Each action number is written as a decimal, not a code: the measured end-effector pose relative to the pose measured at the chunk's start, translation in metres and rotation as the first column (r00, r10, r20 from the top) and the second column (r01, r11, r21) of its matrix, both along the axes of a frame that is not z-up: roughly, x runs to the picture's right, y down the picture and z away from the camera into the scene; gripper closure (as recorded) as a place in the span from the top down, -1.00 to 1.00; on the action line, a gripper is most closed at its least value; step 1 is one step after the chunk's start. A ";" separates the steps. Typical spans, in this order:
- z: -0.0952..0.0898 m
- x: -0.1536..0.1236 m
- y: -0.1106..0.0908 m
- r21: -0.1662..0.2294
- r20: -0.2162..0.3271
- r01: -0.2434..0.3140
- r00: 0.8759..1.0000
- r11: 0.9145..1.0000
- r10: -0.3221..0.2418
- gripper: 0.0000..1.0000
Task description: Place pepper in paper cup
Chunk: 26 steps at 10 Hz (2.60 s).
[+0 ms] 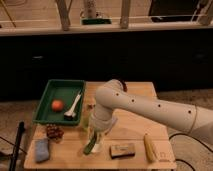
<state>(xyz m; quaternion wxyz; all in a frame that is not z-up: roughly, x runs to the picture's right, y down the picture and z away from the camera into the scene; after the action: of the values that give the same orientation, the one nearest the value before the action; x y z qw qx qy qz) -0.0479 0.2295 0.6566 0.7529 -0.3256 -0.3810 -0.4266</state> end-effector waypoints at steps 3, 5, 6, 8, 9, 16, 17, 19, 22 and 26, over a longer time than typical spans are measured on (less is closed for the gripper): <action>0.001 0.003 0.003 -0.006 0.007 -0.007 1.000 1.000 0.007 0.60; 0.001 0.005 0.005 -0.007 0.010 -0.010 1.000 1.000 0.010 0.60; 0.000 0.005 0.006 -0.007 0.011 -0.009 1.000 1.000 0.009 0.60; -0.001 0.005 0.007 -0.008 0.013 -0.006 1.000 1.000 0.006 0.60; -0.002 0.004 0.007 -0.008 0.012 -0.006 1.000 1.000 0.006 0.60; -0.004 0.000 0.007 -0.013 0.008 0.001 1.000 1.000 -0.001 0.60; -0.003 0.000 0.006 -0.013 0.011 0.001 1.000 1.000 -0.001 0.60; -0.002 0.001 0.005 -0.016 0.009 -0.001 1.000 1.000 0.002 0.60; 0.000 0.001 0.004 -0.020 0.010 0.000 1.000 1.000 0.001 0.60; 0.001 0.002 0.005 -0.022 0.010 -0.001 1.000 1.000 0.001 0.60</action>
<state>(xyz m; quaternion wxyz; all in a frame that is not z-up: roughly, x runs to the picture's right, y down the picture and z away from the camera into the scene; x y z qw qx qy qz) -0.0463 0.2340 0.6572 0.7477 -0.3314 -0.3895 -0.4236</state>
